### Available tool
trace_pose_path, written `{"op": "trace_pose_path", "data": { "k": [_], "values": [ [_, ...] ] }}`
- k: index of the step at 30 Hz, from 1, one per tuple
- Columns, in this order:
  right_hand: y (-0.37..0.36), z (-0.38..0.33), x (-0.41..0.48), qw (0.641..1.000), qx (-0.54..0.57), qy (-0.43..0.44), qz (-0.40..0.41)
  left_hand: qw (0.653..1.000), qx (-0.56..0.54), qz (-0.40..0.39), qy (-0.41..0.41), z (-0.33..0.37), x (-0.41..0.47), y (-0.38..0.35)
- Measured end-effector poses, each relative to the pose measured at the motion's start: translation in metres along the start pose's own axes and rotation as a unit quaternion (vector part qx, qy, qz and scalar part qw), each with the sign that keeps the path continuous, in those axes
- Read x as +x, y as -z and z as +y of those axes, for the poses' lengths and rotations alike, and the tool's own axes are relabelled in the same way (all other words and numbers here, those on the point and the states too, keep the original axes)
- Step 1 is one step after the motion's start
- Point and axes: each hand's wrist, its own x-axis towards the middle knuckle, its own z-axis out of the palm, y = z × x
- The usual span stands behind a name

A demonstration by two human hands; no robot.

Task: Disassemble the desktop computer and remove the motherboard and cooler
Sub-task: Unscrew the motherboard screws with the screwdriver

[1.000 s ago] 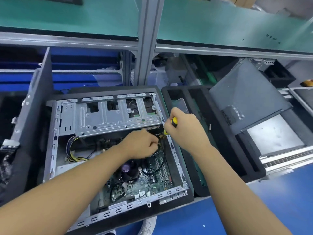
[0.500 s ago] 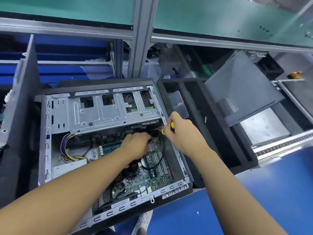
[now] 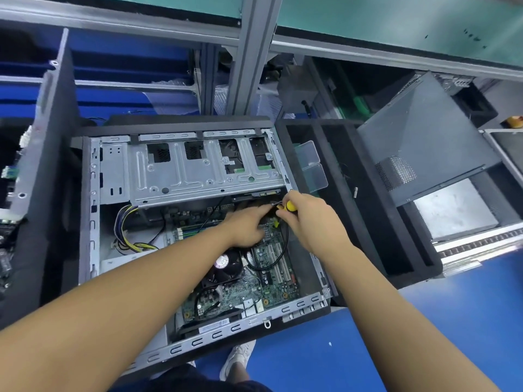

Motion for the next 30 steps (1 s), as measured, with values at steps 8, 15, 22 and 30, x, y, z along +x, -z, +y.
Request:
{"op": "trace_pose_path", "data": {
  "k": [8,15,22,30],
  "values": [
    [-0.002,0.002,-0.001,0.998,0.052,-0.013,0.016,0.926,-0.349,0.051,0.137,0.013,-0.002,0.016],
    [-0.006,0.000,0.000,0.999,0.021,-0.012,0.023,0.966,-0.101,0.114,0.210,0.010,-0.010,0.006],
    [-0.008,0.002,0.002,1.000,0.001,-0.009,0.016,0.971,-0.100,0.131,0.172,0.002,-0.012,0.003],
    [-0.010,0.004,0.003,1.000,-0.001,-0.003,0.018,0.973,-0.098,0.136,0.158,-0.001,-0.009,-0.002]
  ]
}}
